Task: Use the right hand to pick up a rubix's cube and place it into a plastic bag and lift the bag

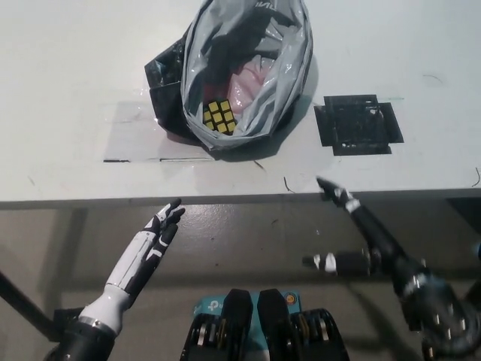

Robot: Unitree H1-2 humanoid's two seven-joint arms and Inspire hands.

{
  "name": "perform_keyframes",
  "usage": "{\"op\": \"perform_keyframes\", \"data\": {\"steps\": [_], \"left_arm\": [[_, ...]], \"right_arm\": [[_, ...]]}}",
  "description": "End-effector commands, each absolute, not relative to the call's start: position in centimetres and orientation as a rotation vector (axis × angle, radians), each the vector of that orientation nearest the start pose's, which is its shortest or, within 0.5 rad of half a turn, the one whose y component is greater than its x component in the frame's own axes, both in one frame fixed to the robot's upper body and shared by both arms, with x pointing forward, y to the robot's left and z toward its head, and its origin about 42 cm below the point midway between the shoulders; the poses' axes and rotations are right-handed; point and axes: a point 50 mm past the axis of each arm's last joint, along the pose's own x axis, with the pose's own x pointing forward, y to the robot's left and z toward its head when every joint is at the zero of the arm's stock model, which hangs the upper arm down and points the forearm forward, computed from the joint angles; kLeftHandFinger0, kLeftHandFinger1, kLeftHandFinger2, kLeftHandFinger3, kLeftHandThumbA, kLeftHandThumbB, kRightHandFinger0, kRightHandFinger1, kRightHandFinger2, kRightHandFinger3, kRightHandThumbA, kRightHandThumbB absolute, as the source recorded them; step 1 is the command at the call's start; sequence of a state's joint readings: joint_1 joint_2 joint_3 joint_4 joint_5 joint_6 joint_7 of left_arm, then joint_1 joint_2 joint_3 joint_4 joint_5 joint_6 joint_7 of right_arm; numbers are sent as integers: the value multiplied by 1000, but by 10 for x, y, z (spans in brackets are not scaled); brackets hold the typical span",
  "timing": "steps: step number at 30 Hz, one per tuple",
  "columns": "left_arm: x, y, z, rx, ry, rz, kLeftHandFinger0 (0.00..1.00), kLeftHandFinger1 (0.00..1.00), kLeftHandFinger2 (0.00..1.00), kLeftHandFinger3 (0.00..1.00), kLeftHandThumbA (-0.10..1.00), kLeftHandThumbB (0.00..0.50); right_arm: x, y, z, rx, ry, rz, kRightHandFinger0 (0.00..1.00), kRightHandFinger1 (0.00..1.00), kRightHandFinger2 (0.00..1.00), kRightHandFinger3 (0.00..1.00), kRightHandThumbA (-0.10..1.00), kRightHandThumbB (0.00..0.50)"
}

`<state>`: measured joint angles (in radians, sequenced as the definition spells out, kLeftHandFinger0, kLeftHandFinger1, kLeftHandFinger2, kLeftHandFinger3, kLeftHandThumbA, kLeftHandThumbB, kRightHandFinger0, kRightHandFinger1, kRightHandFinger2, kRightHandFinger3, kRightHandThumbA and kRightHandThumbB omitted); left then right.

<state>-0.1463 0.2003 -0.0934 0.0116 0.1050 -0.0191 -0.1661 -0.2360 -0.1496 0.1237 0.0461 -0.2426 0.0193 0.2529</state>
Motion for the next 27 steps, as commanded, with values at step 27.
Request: {"op": "perform_keyframes", "data": {"steps": [27], "left_arm": [[311,251,147,317,-249,-264,1000,1000,1000,1000,1000,176]], "right_arm": [[264,-215,114,-255,-445,40,1000,1000,1000,1000,1000,293]]}}
